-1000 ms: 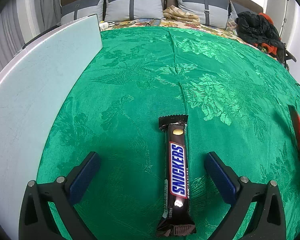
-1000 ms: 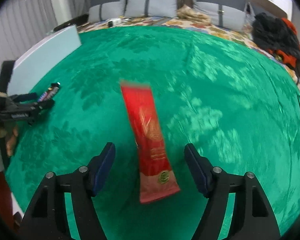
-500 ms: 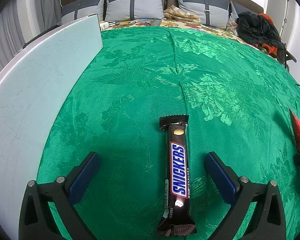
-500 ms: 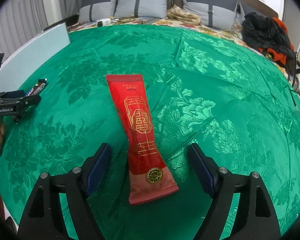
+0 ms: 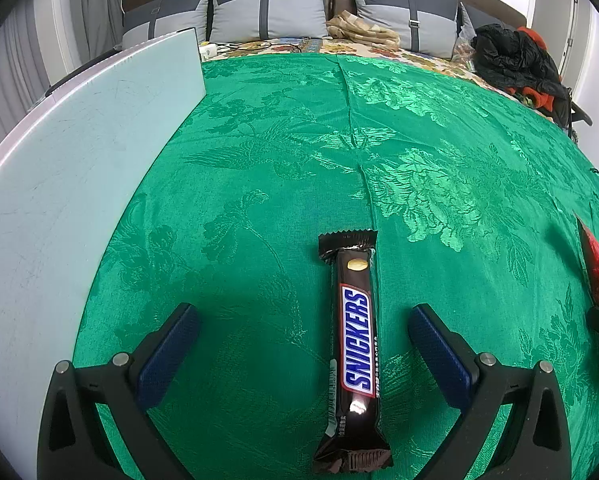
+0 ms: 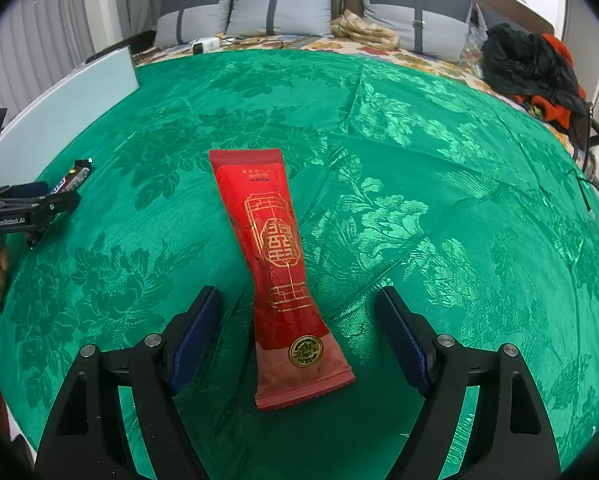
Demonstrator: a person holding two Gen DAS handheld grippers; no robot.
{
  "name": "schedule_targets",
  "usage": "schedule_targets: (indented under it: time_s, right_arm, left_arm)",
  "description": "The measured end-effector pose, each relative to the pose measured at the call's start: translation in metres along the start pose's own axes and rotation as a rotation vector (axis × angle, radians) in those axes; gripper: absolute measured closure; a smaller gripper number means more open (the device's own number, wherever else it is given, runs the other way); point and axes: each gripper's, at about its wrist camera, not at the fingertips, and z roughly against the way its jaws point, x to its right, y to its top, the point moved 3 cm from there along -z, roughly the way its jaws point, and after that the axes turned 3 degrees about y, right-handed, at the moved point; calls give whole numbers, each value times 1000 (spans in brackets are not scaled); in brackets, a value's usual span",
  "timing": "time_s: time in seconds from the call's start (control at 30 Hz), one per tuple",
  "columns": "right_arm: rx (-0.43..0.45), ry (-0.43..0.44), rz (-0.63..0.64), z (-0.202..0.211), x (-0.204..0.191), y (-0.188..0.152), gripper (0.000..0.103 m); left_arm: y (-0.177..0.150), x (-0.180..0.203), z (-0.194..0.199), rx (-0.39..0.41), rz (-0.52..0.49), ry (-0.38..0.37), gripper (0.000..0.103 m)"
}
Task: Organize snacks
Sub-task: 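Carry the Snickers and red packet over the box and open both tools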
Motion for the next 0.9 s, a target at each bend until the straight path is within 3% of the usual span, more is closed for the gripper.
schedule_targets:
  time_s: [0.1,0.17,0.27,0.3,0.37,0.4,0.43,0.47,0.5,0.57,0.73,0.83,0.9]
  right_arm:
    - [-1,-1,-4,0,1,-1,19]
    - [-21,11,5,-3,-1,1,13]
    - [-161,25,15,-8,-2,14,15]
    - [-187,31,6,-9,-3,20,15]
    - [-194,56,-4,-6,-4,35,17]
    - [-201,64,-5,-6,-5,41,17]
    - [-231,72,-10,-10,-7,47,23]
    - [-258,70,-10,-13,-7,48,64]
    - [-279,66,-6,-15,-8,48,91]
    - [-315,55,-46,-14,-6,47,88]
    - [-249,181,-158,22,-24,67,89]
    - [-158,289,-153,51,-66,109,89]
    - [-95,375,-145,67,-105,140,89]
  left_arm:
    - [0,0,0,-5,-3,5,0]
    - [2,0,0,-50,-7,3,0]
    - [7,4,0,-129,-22,-10,7]
    - [8,6,1,-136,-29,-14,16]
    - [12,13,7,-133,-49,-28,46]
    - [12,16,11,-133,-62,-48,80]
    - [13,19,12,-152,-71,-82,86]
    - [14,20,14,-164,-74,-83,87]
    - [15,18,17,-159,-66,-94,87]
    - [14,12,31,-150,-11,-158,87]
    - [17,-20,87,-93,160,-298,87]
    - [29,-53,125,-28,226,-325,87]
    - [38,-87,151,32,265,-297,86]
